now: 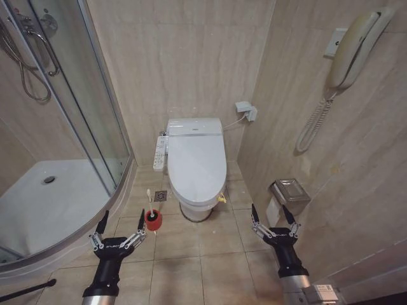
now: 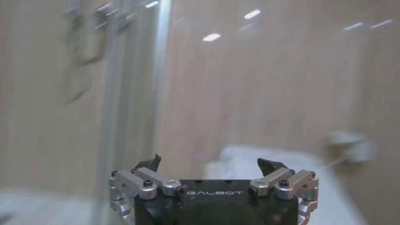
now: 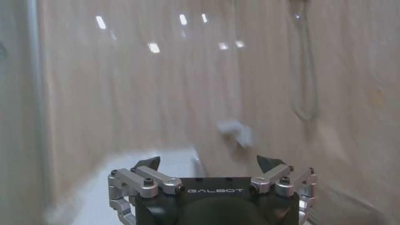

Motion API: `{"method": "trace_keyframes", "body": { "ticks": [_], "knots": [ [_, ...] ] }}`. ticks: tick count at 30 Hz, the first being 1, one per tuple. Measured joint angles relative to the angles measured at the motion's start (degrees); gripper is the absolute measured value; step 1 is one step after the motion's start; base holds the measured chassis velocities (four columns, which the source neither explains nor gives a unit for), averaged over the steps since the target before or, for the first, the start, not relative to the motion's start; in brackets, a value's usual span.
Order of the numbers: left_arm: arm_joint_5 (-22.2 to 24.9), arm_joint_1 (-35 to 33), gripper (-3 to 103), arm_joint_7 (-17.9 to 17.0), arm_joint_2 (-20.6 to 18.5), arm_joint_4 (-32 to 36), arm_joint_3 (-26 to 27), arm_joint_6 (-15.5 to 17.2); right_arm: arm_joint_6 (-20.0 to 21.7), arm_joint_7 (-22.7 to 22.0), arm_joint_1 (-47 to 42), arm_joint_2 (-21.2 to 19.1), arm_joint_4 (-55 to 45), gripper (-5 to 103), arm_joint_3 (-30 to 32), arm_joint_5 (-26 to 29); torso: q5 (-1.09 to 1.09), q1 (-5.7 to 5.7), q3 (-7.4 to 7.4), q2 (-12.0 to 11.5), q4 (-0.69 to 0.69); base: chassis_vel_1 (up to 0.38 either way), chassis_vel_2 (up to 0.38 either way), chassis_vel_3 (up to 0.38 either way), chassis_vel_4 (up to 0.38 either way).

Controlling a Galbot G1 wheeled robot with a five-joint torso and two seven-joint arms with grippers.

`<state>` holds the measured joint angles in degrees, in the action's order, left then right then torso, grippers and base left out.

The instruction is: Open the toilet lid, clean the toilet bowl with a toilet brush, close the toilet lid, and flush.

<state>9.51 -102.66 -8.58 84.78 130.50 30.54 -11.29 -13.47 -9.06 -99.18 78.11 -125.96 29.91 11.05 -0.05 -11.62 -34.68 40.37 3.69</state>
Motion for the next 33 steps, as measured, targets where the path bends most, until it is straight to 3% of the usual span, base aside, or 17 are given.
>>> {"method": "trace_keyframes", "body": {
  "ticks": [3, 14, 18, 22, 25, 33],
  "knots": [
    [-0.1, 1.7, 100, -3.5, 1.5, -3.6, -0.8, 0.1, 1.5, -1.3, 1.5, -0.5, 4.4, 100, 2.0, 0.2, 0.05, -0.02, -0.01, 0.0, -0.02, 0.000, 0.000, 0.000, 0.000],
    [-0.5, 0.4, 100, -3.9, 1.5, -0.7, -1.2, -0.1, -0.6, -2.2, 1.5, 0.0, 4.2, 100, 2.3, 0.2, 0.05, -0.01, -0.01, 0.0, -0.02, 0.000, 0.000, 0.000, 0.000],
    [-0.6, -1.3, 100, -3.2, -0.5, 3.1, -0.7, 0.3, -1.2, -2.4, 0.3, -0.9, 0.8, 100, 2.8, 0.0, 0.05, -0.01, -0.01, 0.0, -0.02, 0.000, 0.000, 0.000, 0.000],
    [-0.1, -2.4, 100, -0.3, -3.5, 5.8, 1.8, 1.0, -2.3, -1.4, 0.0, -2.5, -1.7, 100, 4.0, 1.0, 0.04, 0.00, 0.00, 0.0, -0.02, 0.000, 0.000, 0.000, 0.000],
    [2.4, -1.7, 100, 4.1, -5.6, 6.5, 5.7, 1.0, -2.4, -0.2, 1.3, -3.3, -1.2, 100, 4.5, 2.8, 0.04, 0.00, 0.00, 0.0, -0.02, 0.000, 0.000, 0.000, 0.000],
    [4.6, -1.3, 100, 5.8, -5.7, 4.7, 6.9, -0.3, -5.2, 3.9, 2.0, -1.7, 2.4, 100, 3.3, 2.9, 0.05, 0.00, 0.00, 0.0, -0.02, 0.000, 0.000, 0.000, 0.000]
  ]
}}
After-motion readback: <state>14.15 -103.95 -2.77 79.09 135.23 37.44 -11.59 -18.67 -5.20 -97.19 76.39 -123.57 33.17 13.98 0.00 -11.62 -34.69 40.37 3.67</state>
